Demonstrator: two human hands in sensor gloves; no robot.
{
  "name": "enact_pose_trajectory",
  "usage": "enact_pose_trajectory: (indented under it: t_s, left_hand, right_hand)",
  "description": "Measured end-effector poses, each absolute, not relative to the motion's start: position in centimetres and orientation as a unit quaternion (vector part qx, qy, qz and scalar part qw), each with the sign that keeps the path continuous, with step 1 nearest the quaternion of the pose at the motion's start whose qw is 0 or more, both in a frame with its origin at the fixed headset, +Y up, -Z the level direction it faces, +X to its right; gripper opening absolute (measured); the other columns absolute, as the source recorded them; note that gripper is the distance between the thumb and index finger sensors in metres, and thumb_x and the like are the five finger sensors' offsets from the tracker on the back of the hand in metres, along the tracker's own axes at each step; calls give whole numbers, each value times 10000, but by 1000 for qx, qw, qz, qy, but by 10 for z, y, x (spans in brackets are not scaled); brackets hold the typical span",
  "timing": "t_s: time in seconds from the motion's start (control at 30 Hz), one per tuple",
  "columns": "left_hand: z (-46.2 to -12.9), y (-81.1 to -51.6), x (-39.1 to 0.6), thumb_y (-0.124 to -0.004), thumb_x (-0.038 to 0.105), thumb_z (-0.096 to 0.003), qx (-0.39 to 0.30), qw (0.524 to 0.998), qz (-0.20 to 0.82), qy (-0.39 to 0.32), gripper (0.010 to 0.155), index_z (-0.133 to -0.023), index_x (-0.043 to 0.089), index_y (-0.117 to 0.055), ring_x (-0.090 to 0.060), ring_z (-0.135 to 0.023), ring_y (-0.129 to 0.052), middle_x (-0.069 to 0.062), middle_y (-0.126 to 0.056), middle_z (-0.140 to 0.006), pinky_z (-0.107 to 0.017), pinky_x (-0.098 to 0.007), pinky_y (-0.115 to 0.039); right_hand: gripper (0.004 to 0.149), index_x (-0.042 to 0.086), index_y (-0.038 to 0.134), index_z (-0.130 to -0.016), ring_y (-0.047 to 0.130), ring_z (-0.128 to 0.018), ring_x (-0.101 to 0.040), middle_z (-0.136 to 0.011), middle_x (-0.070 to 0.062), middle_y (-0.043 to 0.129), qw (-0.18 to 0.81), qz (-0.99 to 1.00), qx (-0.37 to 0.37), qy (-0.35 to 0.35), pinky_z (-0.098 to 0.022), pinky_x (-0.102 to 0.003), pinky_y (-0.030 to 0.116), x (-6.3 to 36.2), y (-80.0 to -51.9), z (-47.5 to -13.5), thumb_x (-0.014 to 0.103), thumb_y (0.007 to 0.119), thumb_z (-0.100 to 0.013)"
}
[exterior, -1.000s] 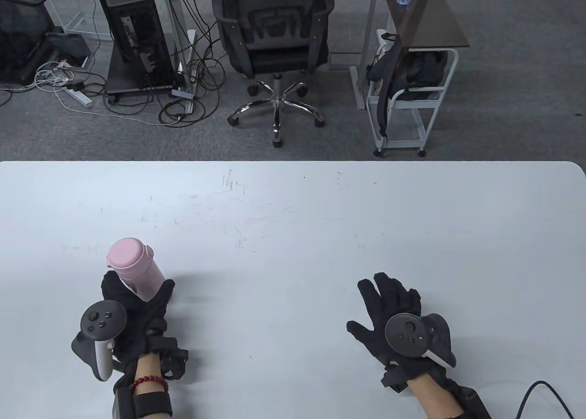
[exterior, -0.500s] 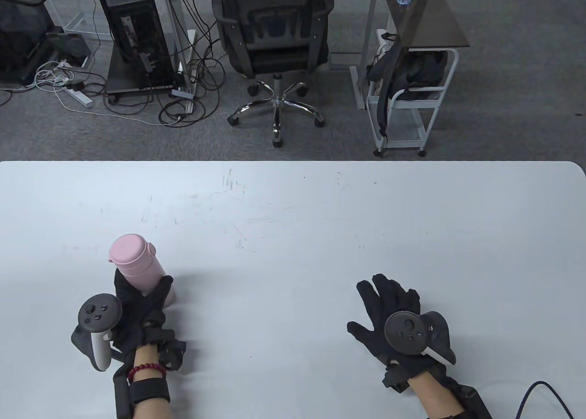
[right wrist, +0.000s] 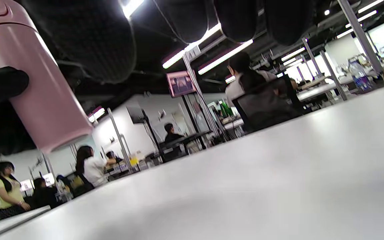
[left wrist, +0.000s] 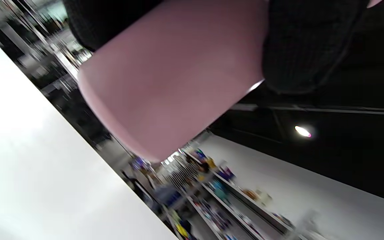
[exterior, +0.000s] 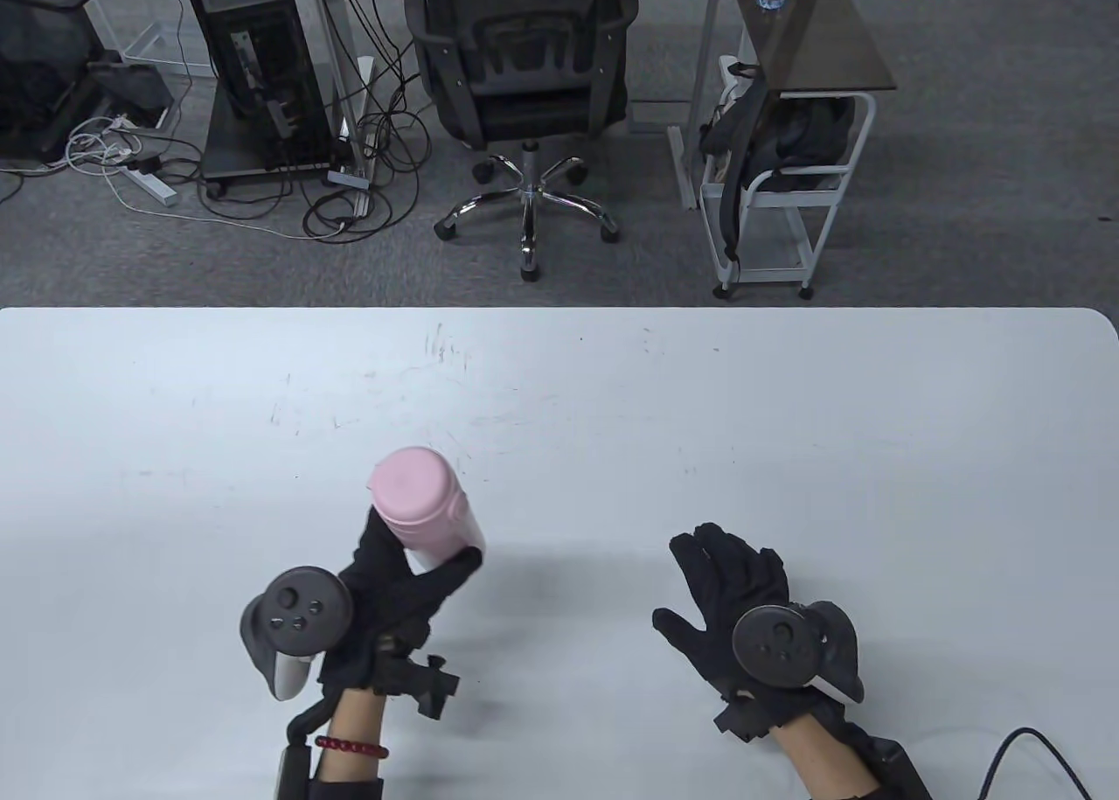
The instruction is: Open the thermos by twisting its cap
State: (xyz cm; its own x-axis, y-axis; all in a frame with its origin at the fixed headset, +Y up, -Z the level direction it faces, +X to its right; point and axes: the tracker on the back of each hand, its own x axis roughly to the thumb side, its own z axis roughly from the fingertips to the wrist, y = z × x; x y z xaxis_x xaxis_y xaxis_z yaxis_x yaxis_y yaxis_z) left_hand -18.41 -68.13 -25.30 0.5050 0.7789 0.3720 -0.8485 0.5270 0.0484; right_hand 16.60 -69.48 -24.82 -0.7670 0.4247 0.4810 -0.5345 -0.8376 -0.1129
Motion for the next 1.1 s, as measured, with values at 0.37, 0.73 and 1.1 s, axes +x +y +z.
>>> enact_pose_trajectory:
  t_s: [0.37, 0.73, 1.1]
  left_hand:
    - [-232, -714, -106, -901, 518, -390, 4, 871, 437, -227, 913, -1067, 183, -389, -364, -987, -695, -108, -525, -1130, -717, -467, -747]
    - [-224, -717, -102, -913, 537, -349, 34, 895, 367, -250, 929, -1054, 181, -425, -343, -947, -752, -111, -576, -1099, -680, -464, -785]
    - [-230, -717, -112, -910, 540, -354, 21, 875, 407, -260, 926, -1057, 193, -418, -331, -958, -744, -101, -567, -1110, -690, -460, -778]
  right_hand:
    - [663, 8, 709, -1007, 877, -538, -489, -805, -346, 823, 329, 894, 289, -95, -452, -697, 675, 137, -550, -227, 459, 761, -524]
    - [758, -36, 686, -991, 909, -472, -387, -766, -336, 828, -11, 941, 320, 111, -409, -665, 732, 41, -538, -235, 531, 770, -495]
    - [683, 139, 563, -1059, 225, -964, -521, -1138, -178, 316, 84, 823, 515, 222, -620, -744, 168, 49, -534, -237, 86, 856, -445]
